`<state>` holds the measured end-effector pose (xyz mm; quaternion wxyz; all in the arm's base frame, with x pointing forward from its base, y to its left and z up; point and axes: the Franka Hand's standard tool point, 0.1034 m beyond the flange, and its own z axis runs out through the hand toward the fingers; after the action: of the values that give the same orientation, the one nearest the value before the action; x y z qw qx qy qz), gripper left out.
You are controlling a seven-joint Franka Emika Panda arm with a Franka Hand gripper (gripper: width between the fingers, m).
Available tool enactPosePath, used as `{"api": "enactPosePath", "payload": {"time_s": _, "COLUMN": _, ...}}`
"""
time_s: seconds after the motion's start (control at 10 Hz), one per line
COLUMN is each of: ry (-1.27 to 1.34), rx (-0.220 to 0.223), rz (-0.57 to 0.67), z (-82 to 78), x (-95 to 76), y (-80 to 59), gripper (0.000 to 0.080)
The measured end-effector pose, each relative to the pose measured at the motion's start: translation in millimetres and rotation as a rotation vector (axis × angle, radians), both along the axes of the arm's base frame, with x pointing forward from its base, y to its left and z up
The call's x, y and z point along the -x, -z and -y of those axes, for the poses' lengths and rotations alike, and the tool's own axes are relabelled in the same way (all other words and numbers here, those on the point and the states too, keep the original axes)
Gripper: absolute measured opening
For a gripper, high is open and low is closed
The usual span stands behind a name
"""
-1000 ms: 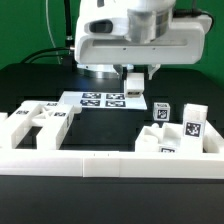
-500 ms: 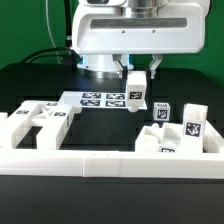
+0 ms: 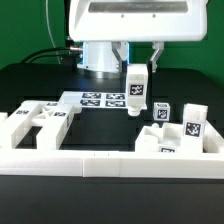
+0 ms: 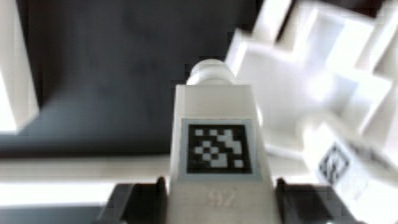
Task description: Assemble chair
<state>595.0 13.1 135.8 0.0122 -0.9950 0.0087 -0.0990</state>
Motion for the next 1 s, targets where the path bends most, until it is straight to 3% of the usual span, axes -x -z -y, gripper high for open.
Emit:
{"api": "enactPosePath", "payload": {"time_s": 0.5, "ry": -0.002, "rx": 0.007, "rz": 0.019, "z": -0.5, "x": -6.1, "y": 7.1, "gripper": 0.0285}}
{"api": "enactPosePath", "payload": {"time_s": 0.6, "ry": -0.003, "rx": 0.012, "rz": 0.053, "z": -2.3, "x": -15.9, "y": 11.1, "gripper": 0.0285}}
{"api": "enactPosePath", "payload": {"time_s": 0.7, "ry": 0.002, "rx": 0.027, "rz": 0.171, "z": -2.8, "x": -25.5, "y": 14.4, "gripper": 0.0285}}
{"api": "enactPosePath", "payload": {"time_s": 0.8, "ry": 0.002, "rx": 0.04, "rz": 0.234, "z": -2.6, "x": -22.3, "y": 19.8, "gripper": 0.0285}}
{"api": "enactPosePath", "payload": {"time_s": 1.0, "ry": 0.002, "rx": 0.04, "rz": 0.236, "z": -4.2, "x": -18.6, "y": 22.8, "gripper": 0.0285}}
